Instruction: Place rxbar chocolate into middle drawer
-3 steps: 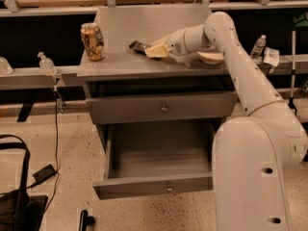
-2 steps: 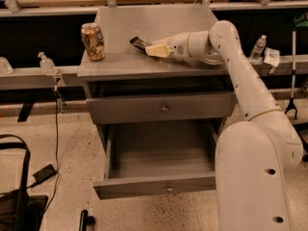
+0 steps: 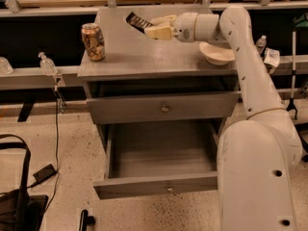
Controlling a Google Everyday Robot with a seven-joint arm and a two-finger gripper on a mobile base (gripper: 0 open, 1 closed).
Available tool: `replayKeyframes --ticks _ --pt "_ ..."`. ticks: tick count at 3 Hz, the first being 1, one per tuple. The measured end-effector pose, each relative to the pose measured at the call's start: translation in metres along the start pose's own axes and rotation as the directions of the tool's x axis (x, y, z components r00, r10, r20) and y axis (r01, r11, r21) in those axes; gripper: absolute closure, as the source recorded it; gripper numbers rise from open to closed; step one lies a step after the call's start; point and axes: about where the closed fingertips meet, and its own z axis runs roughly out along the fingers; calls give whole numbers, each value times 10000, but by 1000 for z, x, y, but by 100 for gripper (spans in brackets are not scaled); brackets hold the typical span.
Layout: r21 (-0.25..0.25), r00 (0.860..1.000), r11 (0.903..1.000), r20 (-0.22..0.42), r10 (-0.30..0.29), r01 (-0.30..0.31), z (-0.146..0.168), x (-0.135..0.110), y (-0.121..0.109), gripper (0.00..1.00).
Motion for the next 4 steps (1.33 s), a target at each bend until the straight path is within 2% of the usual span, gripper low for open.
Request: replayKeyframes --ticks 1,2,3,4 --pt "-117 9911 9940 -766 -1090 1084 -8 -28 8 100" --pt "390 9490 9743 -2381 -2065 2218 -35 -32 -3 100" --pt "345 9220 9690 -3174 -2216 2448 -33 -9 -6 100" --pt "379 9317 9716 -2947 -2124 2334 -31 -11 -5 100"
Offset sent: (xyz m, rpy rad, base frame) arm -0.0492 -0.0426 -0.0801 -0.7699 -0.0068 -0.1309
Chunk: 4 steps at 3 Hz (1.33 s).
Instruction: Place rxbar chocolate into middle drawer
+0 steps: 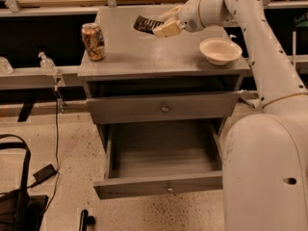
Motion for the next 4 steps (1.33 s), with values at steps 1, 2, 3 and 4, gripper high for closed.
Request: replayKeyframes --ticks 1,2,3,4 --pt "288 9921 9964 986 771 -803 -7 1 1 100" --pt "1383 9821 9882 1839 401 -662 -60 -32 -2 100" --pt "2465 9585 9684 2830 -348 -376 -142 -118 26 100" --pt "2282 9572 9723 2889 -188 -498 -153 -120 55 100"
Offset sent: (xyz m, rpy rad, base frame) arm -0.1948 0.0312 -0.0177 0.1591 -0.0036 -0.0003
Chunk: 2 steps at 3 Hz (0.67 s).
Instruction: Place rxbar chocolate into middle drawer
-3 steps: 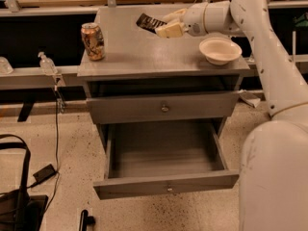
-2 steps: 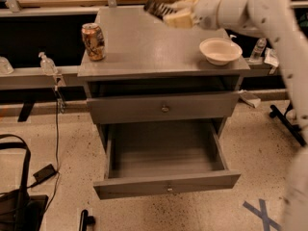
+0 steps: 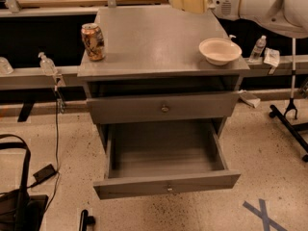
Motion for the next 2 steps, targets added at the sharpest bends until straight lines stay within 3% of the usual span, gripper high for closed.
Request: replayKeyframes --ticks 1,2 --pt "-19 10000 10000 -32 34 -35 0 4 1 100" --pt "98 9980 9982 -211 591 -589 -7 42 23 100"
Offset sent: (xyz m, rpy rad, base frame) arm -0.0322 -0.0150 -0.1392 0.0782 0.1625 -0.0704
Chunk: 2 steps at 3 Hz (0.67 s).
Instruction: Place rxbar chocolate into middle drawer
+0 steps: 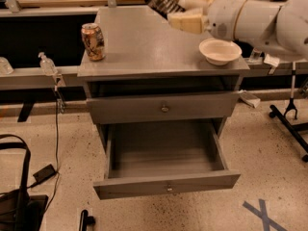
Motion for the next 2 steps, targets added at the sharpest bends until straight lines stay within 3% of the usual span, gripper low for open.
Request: replayKeyframes --ticks 1,2 --pt "-53 9969 9990 -646 443 -448 -42 45 39 100" --pt "335 9789 9888 -1401 1489 -1456 -72 89 59 100"
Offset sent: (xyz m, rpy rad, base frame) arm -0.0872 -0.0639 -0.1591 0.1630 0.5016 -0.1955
